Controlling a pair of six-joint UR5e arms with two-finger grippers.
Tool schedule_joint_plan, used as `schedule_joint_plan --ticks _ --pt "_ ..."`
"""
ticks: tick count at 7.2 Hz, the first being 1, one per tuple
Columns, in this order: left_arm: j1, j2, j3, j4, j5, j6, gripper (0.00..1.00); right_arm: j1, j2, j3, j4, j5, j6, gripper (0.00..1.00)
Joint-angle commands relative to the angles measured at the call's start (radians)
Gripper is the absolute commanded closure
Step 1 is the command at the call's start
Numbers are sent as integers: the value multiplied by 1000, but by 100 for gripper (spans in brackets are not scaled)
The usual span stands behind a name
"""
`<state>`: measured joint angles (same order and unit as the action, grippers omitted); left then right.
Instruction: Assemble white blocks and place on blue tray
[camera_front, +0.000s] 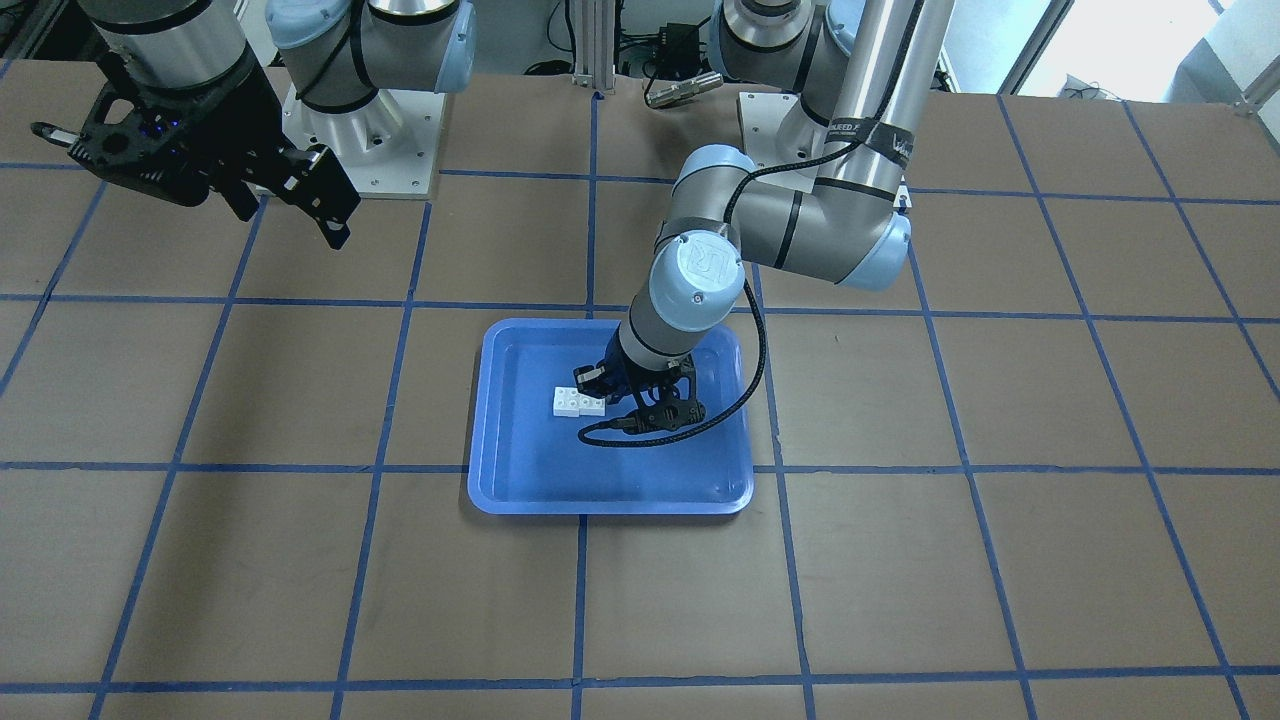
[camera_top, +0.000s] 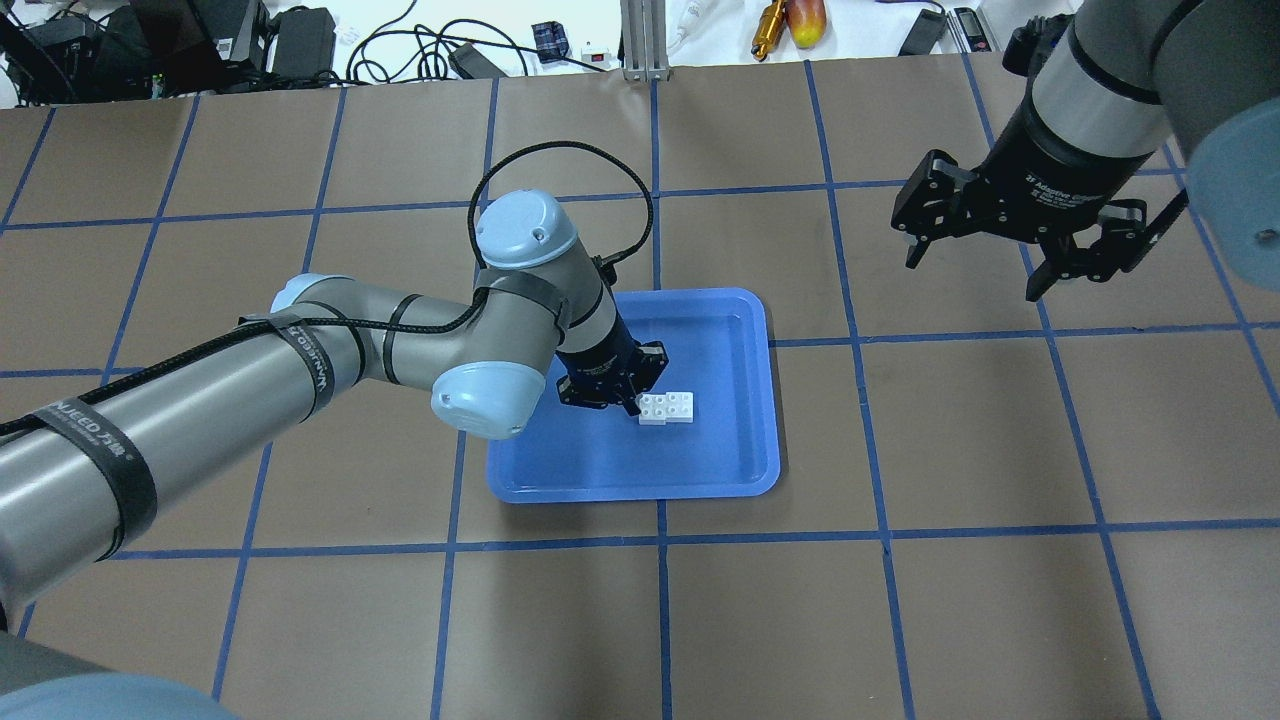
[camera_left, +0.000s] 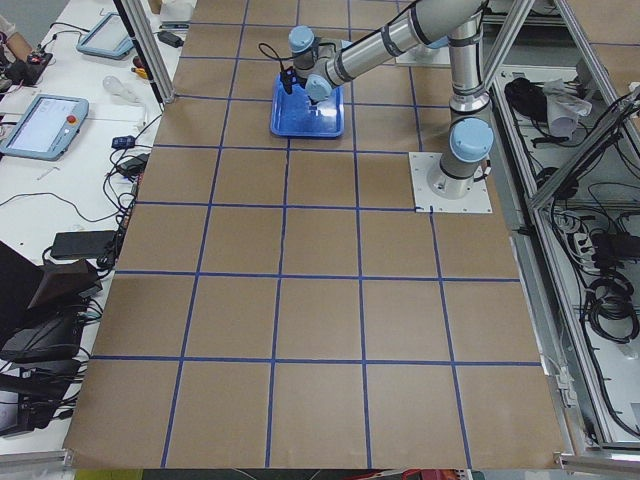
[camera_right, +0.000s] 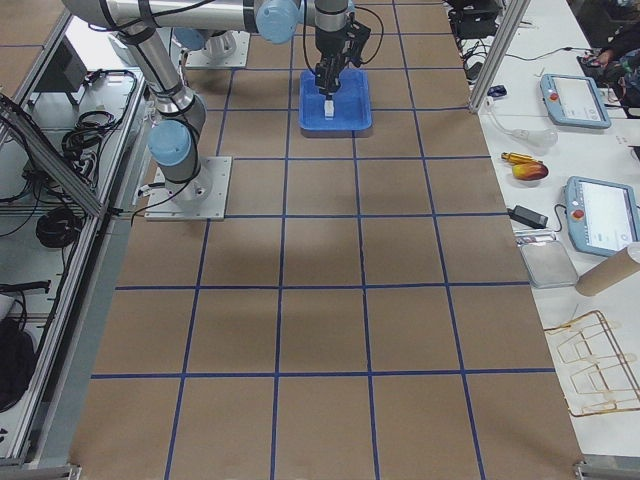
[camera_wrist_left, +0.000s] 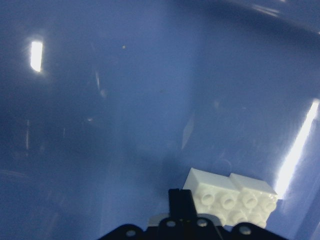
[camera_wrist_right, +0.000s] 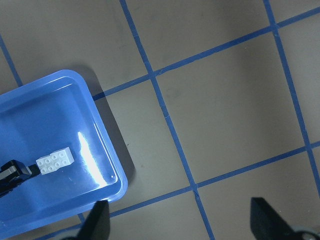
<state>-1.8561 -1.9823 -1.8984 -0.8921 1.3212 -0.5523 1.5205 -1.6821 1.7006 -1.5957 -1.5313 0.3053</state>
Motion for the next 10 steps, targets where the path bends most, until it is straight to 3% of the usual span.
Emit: schedule_joint_plan --ticks 1,7,9,10 --pt "0 -1 -1 -1 -5 -5 100 1 -1 1 -1 -1 2 0" --pt "18 29 70 -16 7 20 98 12 8 1 -3 -3 -15 0" --pt "72 69 169 -156 30 162 96 10 7 -1 2 -1 -15 0" --pt "101 100 253 -289 80 264 95 10 4 -5 2 -1 -15 0"
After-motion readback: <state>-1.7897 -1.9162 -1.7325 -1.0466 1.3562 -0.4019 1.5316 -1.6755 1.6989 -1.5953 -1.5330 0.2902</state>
